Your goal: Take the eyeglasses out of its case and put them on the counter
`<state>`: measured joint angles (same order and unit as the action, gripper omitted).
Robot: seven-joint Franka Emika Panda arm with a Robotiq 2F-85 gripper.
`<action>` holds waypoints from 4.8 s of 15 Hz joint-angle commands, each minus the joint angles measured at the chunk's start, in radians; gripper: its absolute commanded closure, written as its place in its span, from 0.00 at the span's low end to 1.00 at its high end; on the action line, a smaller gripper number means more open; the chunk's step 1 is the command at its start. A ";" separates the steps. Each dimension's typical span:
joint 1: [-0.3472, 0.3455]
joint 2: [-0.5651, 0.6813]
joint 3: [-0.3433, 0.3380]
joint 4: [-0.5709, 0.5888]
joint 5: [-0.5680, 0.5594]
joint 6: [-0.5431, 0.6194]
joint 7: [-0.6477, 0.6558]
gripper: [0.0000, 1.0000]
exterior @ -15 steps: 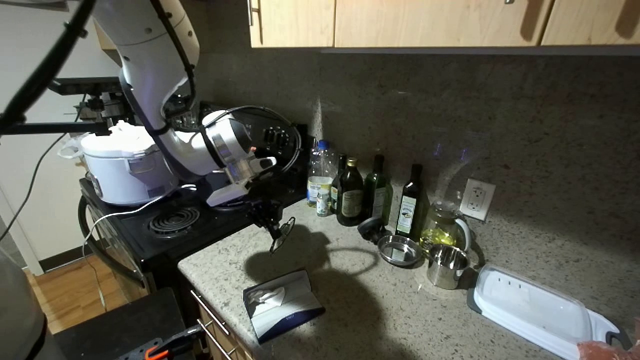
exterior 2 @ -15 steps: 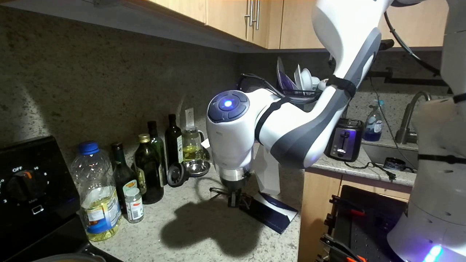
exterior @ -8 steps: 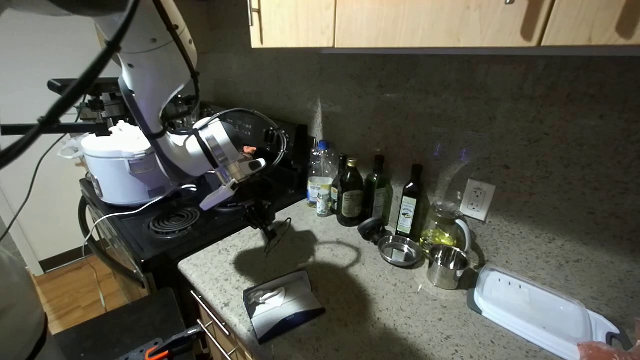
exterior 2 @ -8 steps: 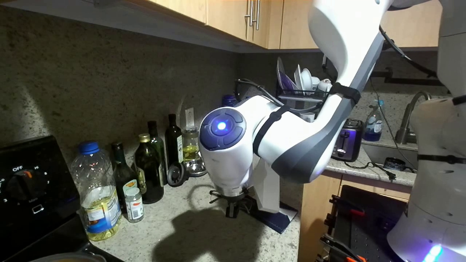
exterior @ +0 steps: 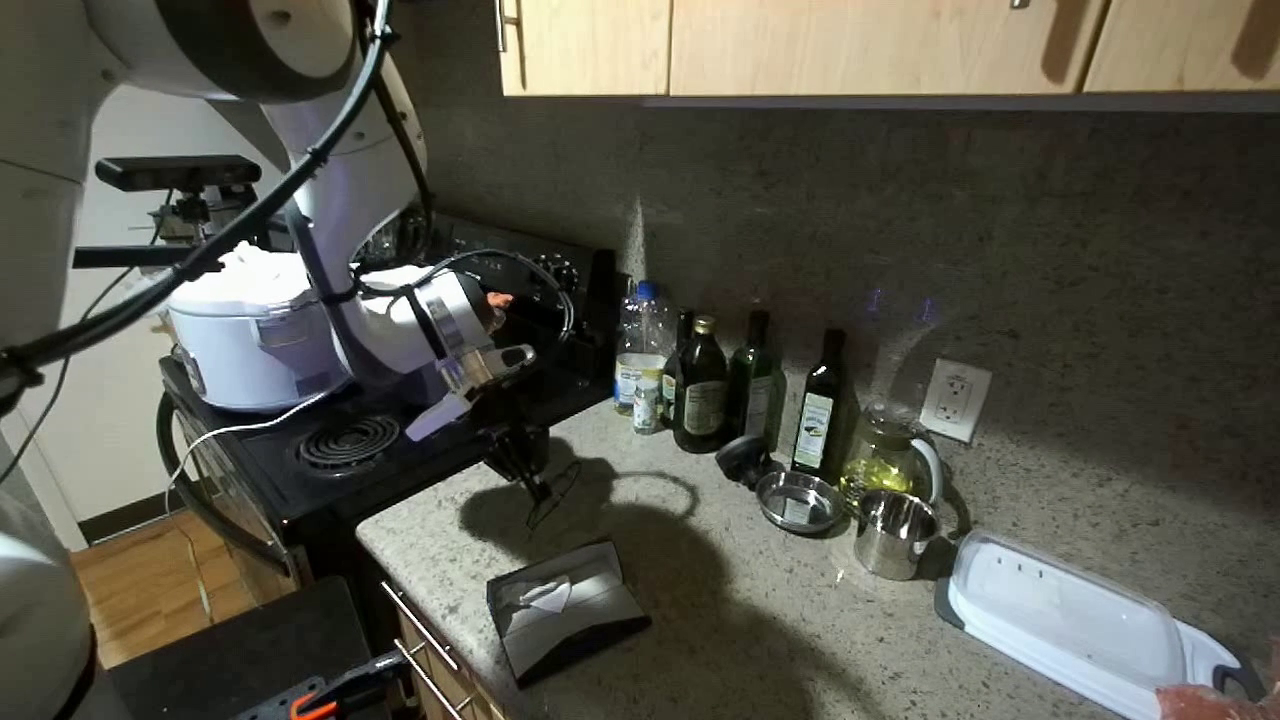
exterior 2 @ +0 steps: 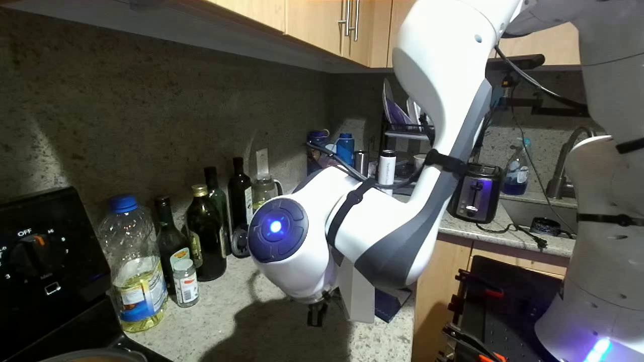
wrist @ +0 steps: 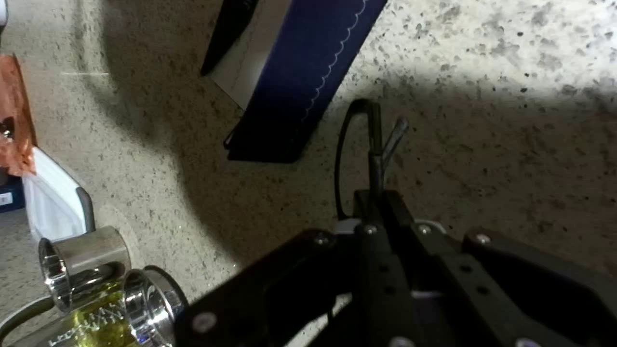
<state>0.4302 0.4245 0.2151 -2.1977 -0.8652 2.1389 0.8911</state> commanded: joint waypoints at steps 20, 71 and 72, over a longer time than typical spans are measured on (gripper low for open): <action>0.047 0.147 -0.017 0.159 -0.010 -0.240 0.070 0.98; 0.085 0.276 -0.012 0.263 0.001 -0.339 0.067 0.74; 0.085 0.275 -0.011 0.263 0.002 -0.339 0.067 0.74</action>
<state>0.5072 0.6945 0.2039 -1.9525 -0.8666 1.8212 0.9531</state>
